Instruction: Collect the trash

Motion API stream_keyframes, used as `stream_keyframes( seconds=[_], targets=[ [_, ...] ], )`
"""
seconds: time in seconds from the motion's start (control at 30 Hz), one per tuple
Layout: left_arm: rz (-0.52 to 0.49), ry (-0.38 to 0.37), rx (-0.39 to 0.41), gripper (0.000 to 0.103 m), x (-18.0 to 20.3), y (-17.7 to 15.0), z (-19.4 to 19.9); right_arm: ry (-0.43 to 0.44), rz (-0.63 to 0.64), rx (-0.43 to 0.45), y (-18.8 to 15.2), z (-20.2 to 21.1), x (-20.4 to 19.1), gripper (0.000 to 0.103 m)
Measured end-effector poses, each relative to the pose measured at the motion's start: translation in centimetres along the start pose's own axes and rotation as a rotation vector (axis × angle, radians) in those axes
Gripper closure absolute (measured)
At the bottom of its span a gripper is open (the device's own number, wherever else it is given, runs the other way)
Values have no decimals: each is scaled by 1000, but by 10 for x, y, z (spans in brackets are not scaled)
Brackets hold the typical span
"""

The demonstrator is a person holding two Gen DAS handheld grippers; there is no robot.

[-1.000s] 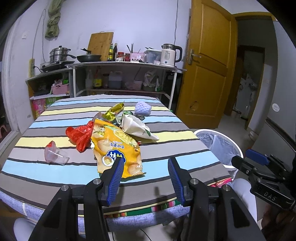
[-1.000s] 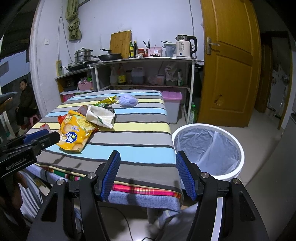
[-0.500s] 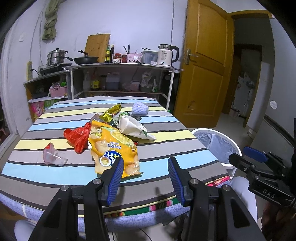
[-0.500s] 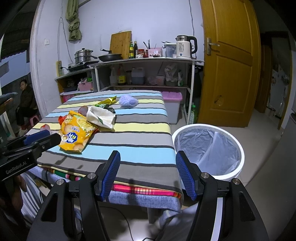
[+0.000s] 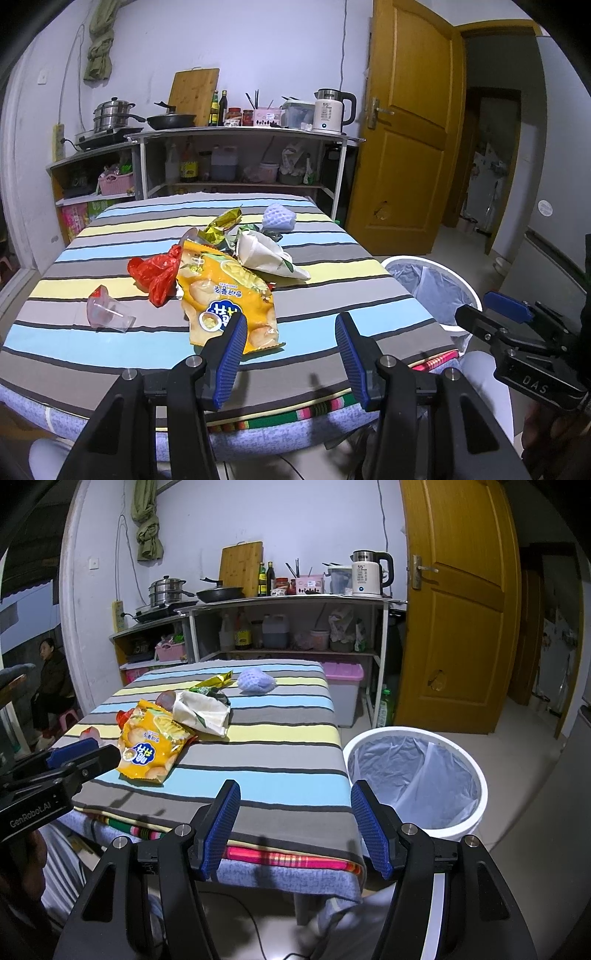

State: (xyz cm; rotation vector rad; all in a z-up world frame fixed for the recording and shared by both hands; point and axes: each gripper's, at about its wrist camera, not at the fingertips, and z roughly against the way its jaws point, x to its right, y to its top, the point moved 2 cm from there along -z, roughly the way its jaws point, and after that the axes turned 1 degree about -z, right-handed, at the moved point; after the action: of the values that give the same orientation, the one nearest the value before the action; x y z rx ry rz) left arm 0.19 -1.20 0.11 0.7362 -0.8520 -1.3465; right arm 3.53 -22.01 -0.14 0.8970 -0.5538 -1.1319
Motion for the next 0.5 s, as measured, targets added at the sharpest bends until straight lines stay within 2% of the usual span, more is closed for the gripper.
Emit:
stream_keyframes(
  seconds=[0.5],
  targets=[
    [-12,6,-6,54,-1,-2,1,-1,3,1,-1,0,-1,40]
  ],
)
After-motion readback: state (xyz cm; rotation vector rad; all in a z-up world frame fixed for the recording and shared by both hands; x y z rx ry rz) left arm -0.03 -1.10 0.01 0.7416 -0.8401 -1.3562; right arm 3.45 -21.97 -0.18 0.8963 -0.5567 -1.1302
